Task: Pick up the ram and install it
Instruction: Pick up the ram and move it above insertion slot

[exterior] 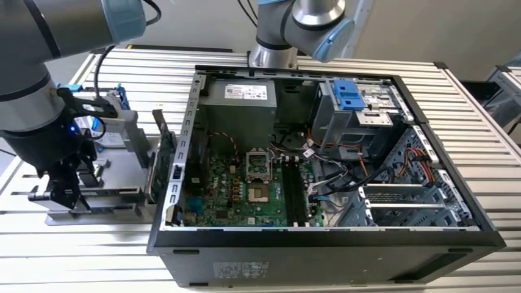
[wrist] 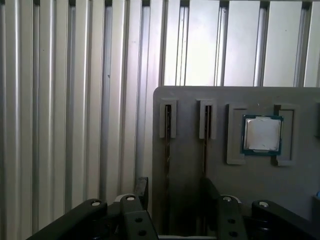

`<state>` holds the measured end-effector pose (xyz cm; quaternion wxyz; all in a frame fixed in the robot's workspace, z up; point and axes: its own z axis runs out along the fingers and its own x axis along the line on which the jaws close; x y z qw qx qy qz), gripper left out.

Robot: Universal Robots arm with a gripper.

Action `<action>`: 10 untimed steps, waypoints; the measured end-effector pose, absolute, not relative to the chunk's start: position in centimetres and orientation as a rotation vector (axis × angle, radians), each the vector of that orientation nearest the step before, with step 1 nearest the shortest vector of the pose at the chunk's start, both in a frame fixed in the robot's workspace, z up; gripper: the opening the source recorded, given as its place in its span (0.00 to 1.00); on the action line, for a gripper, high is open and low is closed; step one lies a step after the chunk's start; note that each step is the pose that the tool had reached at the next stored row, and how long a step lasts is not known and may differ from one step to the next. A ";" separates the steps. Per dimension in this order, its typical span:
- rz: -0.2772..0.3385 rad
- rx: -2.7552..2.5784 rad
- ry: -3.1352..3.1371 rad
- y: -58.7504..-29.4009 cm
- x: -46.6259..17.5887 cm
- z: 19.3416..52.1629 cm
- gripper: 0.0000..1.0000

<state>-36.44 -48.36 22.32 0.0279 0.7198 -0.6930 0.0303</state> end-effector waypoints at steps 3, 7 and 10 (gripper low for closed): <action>0.093 2.222 -2.139 -48.4 -36.4 22.0 1.00; 0.093 2.222 -2.139 -48.6 -36.4 21.5 1.00; 0.094 2.222 -2.139 -48.7 -36.4 21.2 1.00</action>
